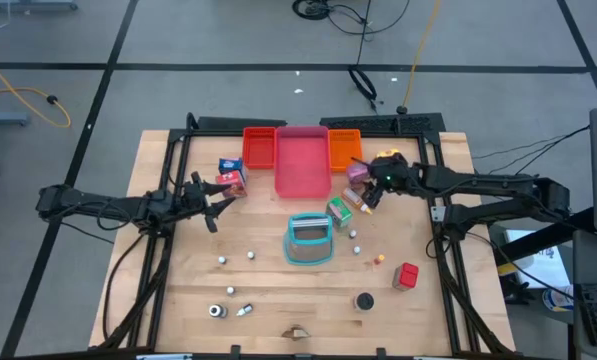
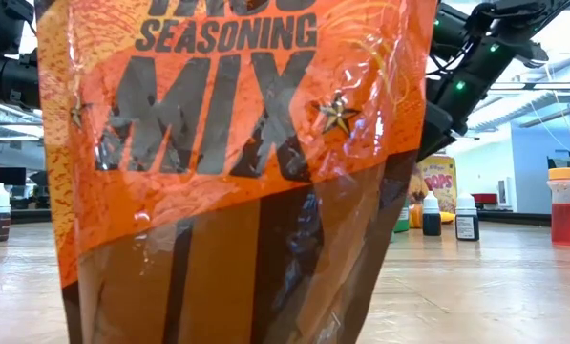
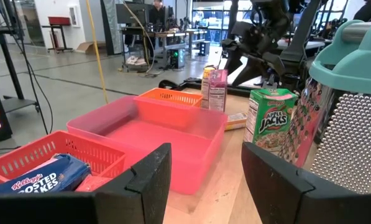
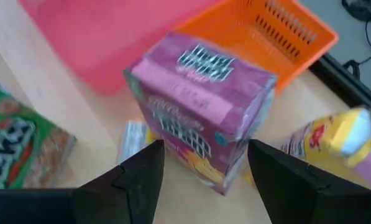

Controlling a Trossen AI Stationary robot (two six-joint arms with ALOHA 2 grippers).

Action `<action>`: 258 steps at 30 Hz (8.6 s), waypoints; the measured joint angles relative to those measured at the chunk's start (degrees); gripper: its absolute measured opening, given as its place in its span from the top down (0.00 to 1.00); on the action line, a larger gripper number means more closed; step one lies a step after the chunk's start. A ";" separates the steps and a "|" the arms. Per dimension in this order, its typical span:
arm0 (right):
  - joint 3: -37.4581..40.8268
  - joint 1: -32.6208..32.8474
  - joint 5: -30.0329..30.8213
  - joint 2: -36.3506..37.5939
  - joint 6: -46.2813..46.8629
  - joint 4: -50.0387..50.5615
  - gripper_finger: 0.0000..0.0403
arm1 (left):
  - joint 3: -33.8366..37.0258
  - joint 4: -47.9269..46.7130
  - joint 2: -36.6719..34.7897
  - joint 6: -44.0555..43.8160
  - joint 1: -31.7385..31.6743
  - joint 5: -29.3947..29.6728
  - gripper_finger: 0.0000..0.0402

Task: Pick & Place Kitchen Items
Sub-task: Put the purple cereal box into the pink bin, then put the yellow cereal box into the pink bin

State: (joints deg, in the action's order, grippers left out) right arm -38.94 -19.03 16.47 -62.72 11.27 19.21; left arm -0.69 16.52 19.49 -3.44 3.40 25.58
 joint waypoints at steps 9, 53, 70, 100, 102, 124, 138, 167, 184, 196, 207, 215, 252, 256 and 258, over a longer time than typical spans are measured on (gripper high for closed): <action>7.71 0.00 -0.04 0.00 -0.41 -15.90 0.47 | 0.00 0.02 -0.01 0.00 0.01 0.00 0.51; 13.31 8.01 8.86 7.24 -7.38 -49.54 1.00 | 0.00 0.93 -0.01 -2.87 0.00 -0.02 0.51; 0.20 -3.17 -0.20 -17.31 -8.81 -60.55 1.00 | 0.00 1.77 -0.02 -2.73 0.00 0.44 0.51; -10.49 -11.97 -1.33 -42.45 -4.79 -73.30 1.00 | -0.02 2.67 -0.01 3.23 0.00 3.39 0.51; -10.49 -12.59 -1.36 -42.47 -3.49 -72.85 1.00 | -0.01 2.68 -0.02 3.26 0.00 3.39 0.51; -10.49 -12.83 -1.71 -42.48 -2.95 -70.41 0.90 | -0.02 2.64 0.00 3.21 0.00 3.32 0.51; -10.32 -11.78 -1.66 -38.82 -8.50 -65.83 0.64 | -0.02 2.64 0.00 3.21 0.00 3.21 0.51; -19.64 -15.84 -4.22 0.07 -23.07 20.71 0.57 | -0.02 4.60 -0.01 2.97 -0.02 3.26 0.51; -27.04 -18.14 -10.52 -11.68 -30.46 39.82 0.53 | -0.02 4.61 0.00 2.97 0.00 3.26 0.51; -27.06 -18.14 -4.51 -14.14 -34.29 37.71 0.47 | -0.02 4.61 -0.02 3.19 -0.02 3.40 0.51; -26.99 -18.01 -2.47 -19.42 -37.89 34.45 0.45 | 0.00 4.58 0.00 3.21 0.00 3.45 0.51; -27.12 -18.11 -1.84 -22.25 -39.86 32.22 0.46 | 0.00 4.56 0.00 3.21 0.00 3.48 0.51; -33.80 -7.98 8.90 -10.73 -29.80 36.47 1.00 | 0.00 4.56 -0.02 2.97 -0.01 3.48 0.51; -36.55 -4.35 8.83 -12.13 -30.14 33.95 1.00 | -0.02 4.63 -0.02 2.97 0.00 3.48 0.51; -37.10 -3.15 8.68 -13.17 -30.20 32.22 1.00 | -0.02 4.63 -0.02 2.97 0.00 3.48 0.51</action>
State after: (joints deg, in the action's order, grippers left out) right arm -76.04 -22.17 25.15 -75.89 -18.93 51.44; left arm -0.71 21.15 19.46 -0.47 3.40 29.06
